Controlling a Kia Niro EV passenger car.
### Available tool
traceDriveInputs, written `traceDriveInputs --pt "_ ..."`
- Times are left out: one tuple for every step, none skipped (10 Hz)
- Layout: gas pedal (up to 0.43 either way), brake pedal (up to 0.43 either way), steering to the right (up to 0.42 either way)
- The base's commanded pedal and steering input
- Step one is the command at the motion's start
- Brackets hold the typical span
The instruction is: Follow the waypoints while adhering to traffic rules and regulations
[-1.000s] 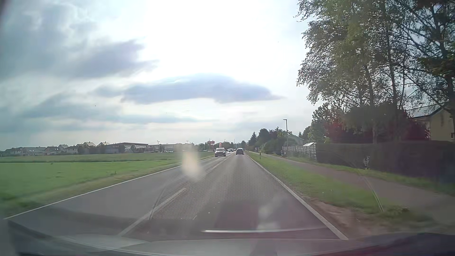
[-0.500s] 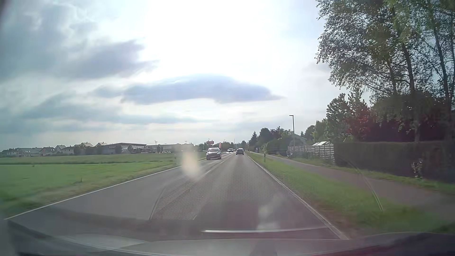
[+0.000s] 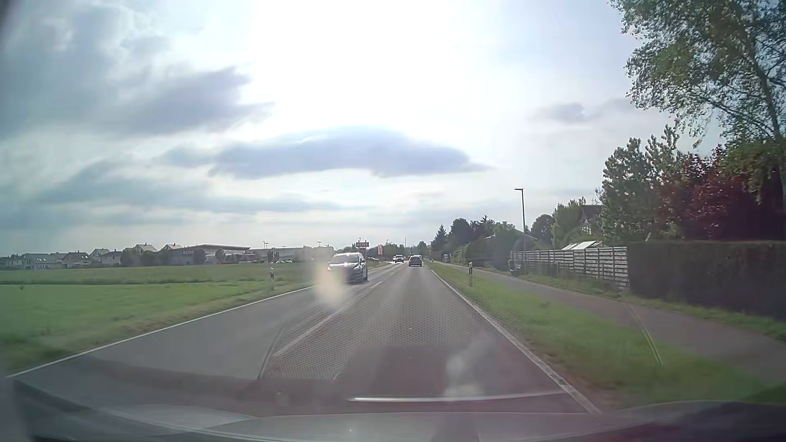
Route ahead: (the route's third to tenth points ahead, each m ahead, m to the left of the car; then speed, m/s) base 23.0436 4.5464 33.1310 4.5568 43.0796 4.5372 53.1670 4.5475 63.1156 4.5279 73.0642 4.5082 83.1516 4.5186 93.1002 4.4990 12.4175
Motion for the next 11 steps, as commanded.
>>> traceDriveInputs --pt "0.177 0.000 0.000" --pt "0.177 0.000 0.000" --pt "0.177 0.000 0.000" --pt "0.177 0.000 0.000" --pt "0.177 0.000 0.000" --pt "0.177 0.000 0.000" --pt "0.177 0.000 0.000" --pt "0.177 0.000 0.000" --pt "0.177 0.000 0.000" --pt "0.177 0.000 0.000" --pt "0.177 0.000 0.000"
